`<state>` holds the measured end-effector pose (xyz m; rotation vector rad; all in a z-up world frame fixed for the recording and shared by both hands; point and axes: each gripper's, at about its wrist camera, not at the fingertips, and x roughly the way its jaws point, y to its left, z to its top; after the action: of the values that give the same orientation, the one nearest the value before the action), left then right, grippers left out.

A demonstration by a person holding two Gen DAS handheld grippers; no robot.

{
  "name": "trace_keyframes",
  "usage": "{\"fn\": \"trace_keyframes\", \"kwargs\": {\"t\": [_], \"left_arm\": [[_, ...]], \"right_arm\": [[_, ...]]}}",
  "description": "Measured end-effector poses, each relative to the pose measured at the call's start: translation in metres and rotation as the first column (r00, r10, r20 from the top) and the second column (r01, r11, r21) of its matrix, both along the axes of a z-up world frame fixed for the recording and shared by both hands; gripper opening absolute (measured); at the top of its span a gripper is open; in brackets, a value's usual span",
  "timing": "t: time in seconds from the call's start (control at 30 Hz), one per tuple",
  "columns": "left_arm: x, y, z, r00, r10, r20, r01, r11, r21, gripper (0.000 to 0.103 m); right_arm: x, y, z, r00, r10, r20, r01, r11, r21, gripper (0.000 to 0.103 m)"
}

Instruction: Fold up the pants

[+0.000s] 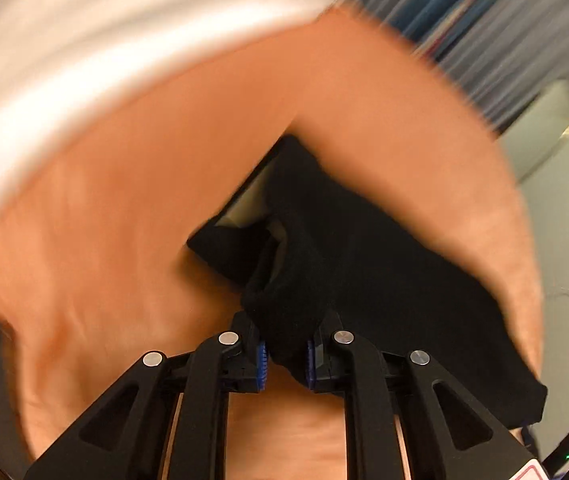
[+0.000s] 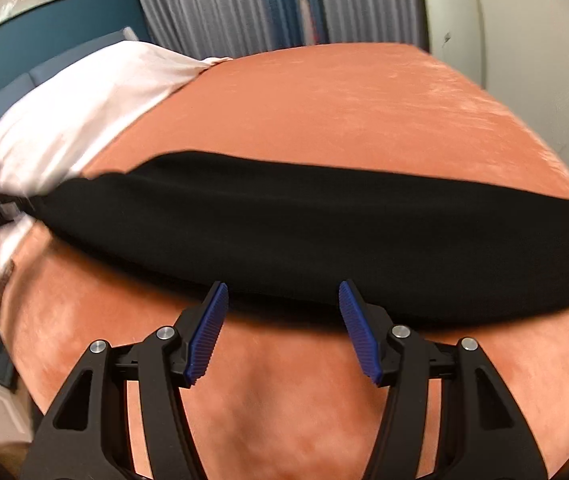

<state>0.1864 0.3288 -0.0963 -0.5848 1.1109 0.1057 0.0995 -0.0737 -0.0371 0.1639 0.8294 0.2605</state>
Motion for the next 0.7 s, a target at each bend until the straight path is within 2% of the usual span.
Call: {"fn": "trace_keyframes", "kwargs": {"t": [0.03,0.07,0.13,0.17,0.23,0.27,0.33,0.4,0.47,0.6,0.67,0.7], "left_arm": [[-0.009,0.006,-0.017,0.999,0.029,0.015,-0.028,0.998,-0.062,0.014],[-0.017,0.008,-0.016,0.996,0.041,0.076,-0.035,0.996,-0.082,0.016],[-0.026,0.008,-0.011,0.994,0.033,0.105,-0.024,0.996,-0.088,0.017],[-0.027,0.008,-0.012,0.994,0.03,0.109,-0.02,0.996,-0.09,0.019],[-0.029,0.008,-0.016,0.993,0.025,0.117,-0.014,0.996,-0.093,0.02],[-0.03,0.007,-0.015,0.992,0.024,0.123,-0.012,0.995,-0.095,0.02],[-0.029,0.006,-0.015,0.991,0.013,0.13,-0.002,0.997,-0.08,0.021],[-0.024,0.003,-0.017,0.991,-0.001,0.136,0.008,0.998,-0.055,0.024],[-0.023,-0.001,-0.019,0.989,-0.014,0.148,0.02,0.999,-0.038,0.026],[-0.028,-0.003,-0.025,0.979,-0.041,0.202,0.045,0.999,-0.016,0.028],[-0.028,-0.003,-0.026,0.974,-0.04,0.225,0.044,0.999,-0.013,0.029],[-0.03,-0.005,-0.026,0.972,-0.04,0.232,0.044,0.999,-0.011,0.029]], "right_arm": [[0.015,0.004,0.006,1.0,0.028,-0.01,-0.028,0.999,0.039,0.056],[0.035,0.012,0.015,0.998,0.066,-0.014,-0.064,0.995,0.08,0.056],[0.075,0.033,0.031,0.989,0.146,-0.018,-0.143,0.983,0.114,0.055],[0.103,0.052,0.038,0.979,0.201,-0.029,-0.198,0.975,0.101,0.055],[0.145,0.084,0.04,0.962,0.267,-0.048,-0.265,0.963,0.045,0.048],[0.161,0.095,0.037,0.957,0.281,-0.066,-0.28,0.96,0.025,0.046],[0.205,0.123,0.022,0.953,0.279,-0.121,-0.285,0.958,-0.036,0.036],[0.231,0.146,0.008,0.939,0.3,-0.167,-0.314,0.947,-0.069,0.035],[0.245,0.17,-0.008,0.907,0.353,-0.23,-0.385,0.916,-0.112,0.035],[0.241,0.195,-0.031,0.867,0.412,-0.281,-0.48,0.841,-0.249,0.035],[0.24,0.194,-0.034,0.856,0.43,-0.287,-0.498,0.835,-0.233,0.033],[0.239,0.189,-0.031,0.851,0.443,-0.282,-0.502,0.844,-0.188,0.033]]}}
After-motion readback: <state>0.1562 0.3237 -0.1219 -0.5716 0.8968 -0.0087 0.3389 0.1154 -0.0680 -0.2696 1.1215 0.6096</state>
